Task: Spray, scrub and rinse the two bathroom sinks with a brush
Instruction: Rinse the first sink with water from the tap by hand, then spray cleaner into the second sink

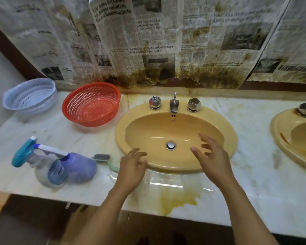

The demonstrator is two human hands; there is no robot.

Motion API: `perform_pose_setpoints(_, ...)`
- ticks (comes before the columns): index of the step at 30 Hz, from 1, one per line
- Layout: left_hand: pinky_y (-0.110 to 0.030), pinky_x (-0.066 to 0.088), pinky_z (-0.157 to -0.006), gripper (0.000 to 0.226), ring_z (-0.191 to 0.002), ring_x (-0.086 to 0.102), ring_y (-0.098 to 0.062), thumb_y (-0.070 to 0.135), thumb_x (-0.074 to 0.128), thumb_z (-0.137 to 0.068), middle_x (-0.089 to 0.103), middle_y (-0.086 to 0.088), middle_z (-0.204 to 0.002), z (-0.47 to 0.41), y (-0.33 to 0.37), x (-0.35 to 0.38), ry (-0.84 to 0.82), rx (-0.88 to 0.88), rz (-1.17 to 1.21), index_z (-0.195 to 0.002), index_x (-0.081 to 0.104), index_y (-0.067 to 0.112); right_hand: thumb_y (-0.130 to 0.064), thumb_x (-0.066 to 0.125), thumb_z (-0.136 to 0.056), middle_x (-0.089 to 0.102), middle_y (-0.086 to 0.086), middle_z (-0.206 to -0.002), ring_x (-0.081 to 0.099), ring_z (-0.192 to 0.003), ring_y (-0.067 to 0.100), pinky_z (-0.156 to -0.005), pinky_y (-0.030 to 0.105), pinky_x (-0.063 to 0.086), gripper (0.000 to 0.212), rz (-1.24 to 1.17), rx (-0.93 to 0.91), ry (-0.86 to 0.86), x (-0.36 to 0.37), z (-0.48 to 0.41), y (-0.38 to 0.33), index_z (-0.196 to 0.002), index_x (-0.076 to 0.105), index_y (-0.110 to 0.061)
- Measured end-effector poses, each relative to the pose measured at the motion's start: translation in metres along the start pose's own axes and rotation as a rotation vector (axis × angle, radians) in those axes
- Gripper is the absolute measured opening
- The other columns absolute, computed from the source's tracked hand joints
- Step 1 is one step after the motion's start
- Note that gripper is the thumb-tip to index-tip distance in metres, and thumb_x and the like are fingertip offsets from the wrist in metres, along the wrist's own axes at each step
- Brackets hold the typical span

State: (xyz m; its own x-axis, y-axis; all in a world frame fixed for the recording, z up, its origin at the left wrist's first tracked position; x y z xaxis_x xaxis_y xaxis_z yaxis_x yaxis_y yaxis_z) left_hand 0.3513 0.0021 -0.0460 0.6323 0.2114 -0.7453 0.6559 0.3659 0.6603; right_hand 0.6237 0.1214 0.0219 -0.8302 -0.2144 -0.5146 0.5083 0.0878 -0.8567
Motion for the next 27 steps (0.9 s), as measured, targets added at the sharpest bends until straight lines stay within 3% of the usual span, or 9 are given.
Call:
perform_pose_setpoints(3,-0.017,0.035,-0.102,0.026,-0.132,0.047,-0.006,0.023,0.068,-0.098,0.054,0.011,-0.142,0.064,0.005,-0.045,0.216,-0.059,0.202,-0.122,0.068,0.032,-0.040,0.072,-0.092,0.056,-0.012,-0.138,0.058,-0.117,0.008,-0.096,0.031,0.050,0.058,0.013,-0.015,-0.020,-0.010,0.039,0.000,-0.146,0.052,-0.037)
perform_pose_setpoints(7,-0.029,0.040,-0.104,0.027,-0.119,0.053,0.007,0.019,0.071,-0.095,0.061,0.019,-0.128,0.134,-0.019,-0.079,0.366,-0.227,0.344,-0.117,0.068,0.036,-0.044,0.072,-0.090,0.060,-0.011,-0.133,0.059,-0.115,0.010,-0.094,0.028,0.048,0.059,-0.007,0.016,-0.013,-0.023,0.065,0.015,-0.145,0.052,-0.040)
perform_pose_setpoints(11,-0.033,0.044,-0.096,0.032,-0.115,0.058,-0.014,0.017,0.074,-0.093,0.063,0.005,-0.122,0.168,-0.046,-0.094,0.452,-0.370,0.401,-0.114,0.064,0.039,-0.043,0.071,-0.091,0.061,-0.010,-0.135,0.060,-0.112,0.015,-0.090,0.027,0.047,0.060,0.003,0.034,-0.055,-0.017,0.073,0.022,-0.147,0.050,-0.036)
perform_pose_setpoints(14,-0.035,0.044,-0.098,0.035,-0.119,0.059,-0.019,0.018,0.076,-0.091,0.064,-0.001,-0.122,0.177,-0.058,-0.105,0.499,-0.414,0.431,-0.114,0.062,0.041,-0.040,0.071,-0.092,0.060,-0.011,-0.135,0.059,-0.112,0.013,-0.088,0.025,0.046,0.061,0.028,0.007,-0.129,0.002,0.074,0.016,-0.148,0.049,-0.033)
perform_pose_setpoints(18,-0.042,0.049,-0.103,0.041,-0.120,0.060,-0.021,0.020,0.077,-0.090,0.064,-0.002,-0.127,0.186,-0.067,-0.124,0.584,-0.455,0.486,-0.128,0.062,0.028,-0.039,0.071,-0.093,0.059,-0.012,-0.135,0.056,-0.118,0.006,-0.101,0.034,0.050,0.062,0.078,-0.080,-0.238,0.041,0.071,-0.004,-0.150,0.046,-0.031)
perform_pose_setpoints(21,-0.043,0.050,-0.103,0.049,-0.122,0.060,-0.015,0.015,0.077,-0.090,0.062,0.002,-0.133,0.186,-0.073,-0.146,0.638,-0.413,0.496,-0.134,0.059,0.022,-0.036,0.071,-0.094,0.058,-0.012,-0.134,0.056,-0.119,0.006,-0.102,0.032,0.048,0.063,0.127,-0.139,-0.302,0.079,0.068,-0.025,-0.151,0.045,-0.028)
perform_pose_setpoints(27,-0.043,0.053,-0.098,0.060,-0.126,0.058,-0.017,0.015,0.080,-0.088,0.057,0.004,-0.142,0.152,-0.123,-0.167,0.565,-0.405,0.513,-0.139,0.053,0.029,-0.036,0.069,-0.096,0.055,-0.012,-0.127,0.053,-0.117,0.007,-0.102,0.026,0.043,0.058,0.245,-0.278,-0.439,0.181,0.073,-0.073,-0.149,0.046,-0.030)
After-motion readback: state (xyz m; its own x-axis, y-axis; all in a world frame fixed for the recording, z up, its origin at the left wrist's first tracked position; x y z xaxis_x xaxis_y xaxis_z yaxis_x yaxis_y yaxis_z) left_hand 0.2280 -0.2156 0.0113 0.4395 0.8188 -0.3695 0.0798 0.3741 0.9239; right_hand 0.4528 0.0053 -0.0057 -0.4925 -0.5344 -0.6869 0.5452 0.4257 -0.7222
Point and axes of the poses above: each hand's wrist, its own z-axis away from the middle knuckle, its own x-axis out of the palm, y = z × x, the point moved 10 cm from there along -z, towards the middle knuckle
